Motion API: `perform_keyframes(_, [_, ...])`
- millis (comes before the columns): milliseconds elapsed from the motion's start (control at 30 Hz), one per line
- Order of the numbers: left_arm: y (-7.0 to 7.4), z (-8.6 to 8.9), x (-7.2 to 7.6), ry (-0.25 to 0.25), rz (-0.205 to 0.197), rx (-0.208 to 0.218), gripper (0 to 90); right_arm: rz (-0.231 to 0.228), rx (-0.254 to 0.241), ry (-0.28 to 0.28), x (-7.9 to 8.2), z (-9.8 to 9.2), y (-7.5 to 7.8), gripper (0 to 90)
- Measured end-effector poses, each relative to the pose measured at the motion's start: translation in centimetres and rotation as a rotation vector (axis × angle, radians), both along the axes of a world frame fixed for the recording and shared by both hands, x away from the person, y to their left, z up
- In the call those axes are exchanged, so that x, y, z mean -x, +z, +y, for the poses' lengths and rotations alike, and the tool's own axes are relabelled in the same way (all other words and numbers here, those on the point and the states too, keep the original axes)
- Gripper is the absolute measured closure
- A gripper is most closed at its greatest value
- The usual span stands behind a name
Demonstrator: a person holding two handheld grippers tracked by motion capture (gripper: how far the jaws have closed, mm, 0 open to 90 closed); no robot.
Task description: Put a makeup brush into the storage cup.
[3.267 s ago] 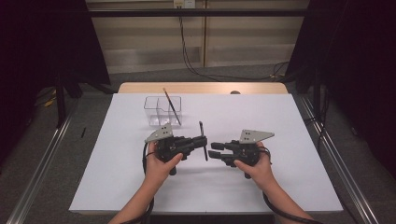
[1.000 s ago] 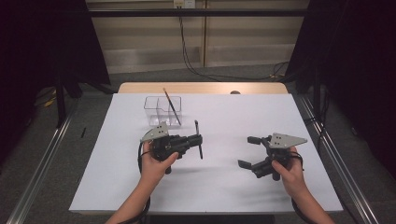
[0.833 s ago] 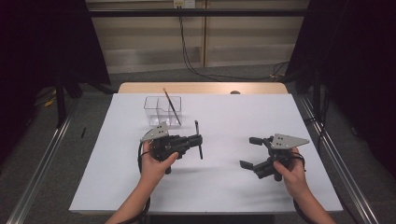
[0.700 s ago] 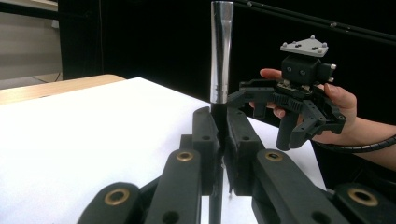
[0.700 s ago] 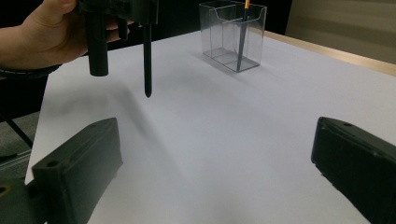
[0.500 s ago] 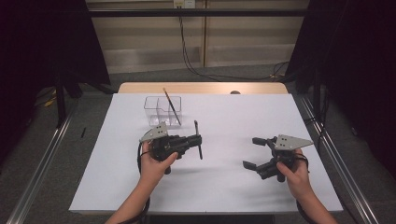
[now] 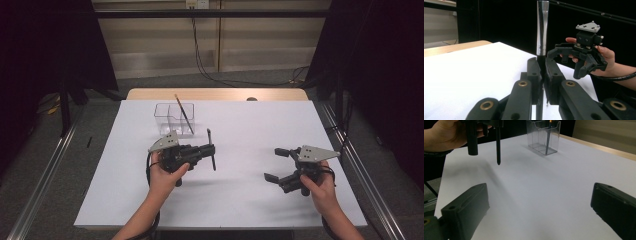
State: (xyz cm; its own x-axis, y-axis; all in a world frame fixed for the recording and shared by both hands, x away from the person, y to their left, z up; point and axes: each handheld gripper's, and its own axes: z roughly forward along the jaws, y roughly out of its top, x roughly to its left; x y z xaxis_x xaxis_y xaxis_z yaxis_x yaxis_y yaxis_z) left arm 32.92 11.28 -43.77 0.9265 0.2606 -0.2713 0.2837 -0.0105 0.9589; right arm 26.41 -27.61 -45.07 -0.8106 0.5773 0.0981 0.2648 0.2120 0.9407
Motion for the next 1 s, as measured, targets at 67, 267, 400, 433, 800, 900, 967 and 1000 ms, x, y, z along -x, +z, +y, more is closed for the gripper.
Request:
perform_keyframes(67, [0.0,0.0,0.0,0.0,-0.001,-0.001,83.8,-0.006,0.005,-0.004,0.1,-0.2,0.0,1.1])
perform_keyframes(267, [0.0,-0.1,0.0,-0.002,-0.002,-0.003,83.8,-0.009,0.004,-0.016,0.3,-0.8,0.0,1.1])
perform_keyframes(400, [0.0,-0.1,0.0,-0.001,-0.001,-0.002,83.8,-0.006,0.01,-0.025,0.4,-1.3,-0.2,1.1])
perform_keyframes(433, [0.0,-0.1,0.0,-0.001,-0.001,-0.003,83.8,-0.004,0.011,-0.027,0.5,-1.4,-0.2,1.1])
perform_keyframes(800, [0.0,-0.1,0.0,0.0,-0.001,-0.003,83.8,-0.009,0.019,-0.048,0.9,-2.4,-0.3,1.1])
perform_keyframes(900, [0.1,-0.1,0.0,-0.001,-0.002,-0.003,83.8,-0.006,0.023,-0.052,0.9,-2.6,-0.4,1.1])
perform_keyframes(967, [0.1,0.0,0.0,0.0,-0.003,-0.004,83.8,-0.004,0.025,-0.054,1.0,-2.7,-0.5,1.1])
perform_keyframes(1000, [0.1,0.0,0.0,-0.001,-0.003,-0.003,83.8,-0.003,0.028,-0.055,1.0,-2.8,-0.5,1.1])
